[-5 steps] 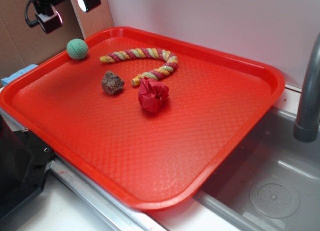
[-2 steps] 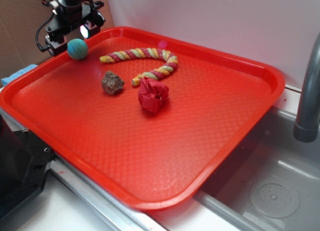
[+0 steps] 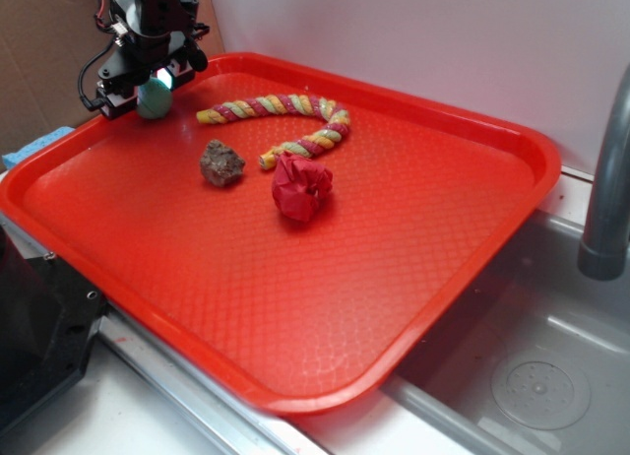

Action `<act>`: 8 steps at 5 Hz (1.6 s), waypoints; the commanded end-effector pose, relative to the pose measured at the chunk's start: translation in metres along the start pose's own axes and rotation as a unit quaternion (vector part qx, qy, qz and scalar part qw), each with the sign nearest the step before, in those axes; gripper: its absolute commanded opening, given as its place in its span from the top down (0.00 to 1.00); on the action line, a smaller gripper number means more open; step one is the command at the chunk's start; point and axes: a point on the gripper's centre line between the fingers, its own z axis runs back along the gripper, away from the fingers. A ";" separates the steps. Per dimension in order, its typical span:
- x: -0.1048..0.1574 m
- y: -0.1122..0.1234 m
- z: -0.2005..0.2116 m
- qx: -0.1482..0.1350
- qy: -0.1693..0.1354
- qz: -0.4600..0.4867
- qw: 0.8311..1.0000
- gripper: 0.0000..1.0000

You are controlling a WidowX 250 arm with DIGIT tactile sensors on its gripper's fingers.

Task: Grab the green ball.

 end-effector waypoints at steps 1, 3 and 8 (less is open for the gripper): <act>0.022 0.007 0.036 -0.040 0.075 -0.037 0.996 1.00; 0.018 -0.010 0.111 -0.134 0.179 -0.261 0.939 1.00; 0.030 0.035 0.251 -0.284 0.256 -0.500 0.777 1.00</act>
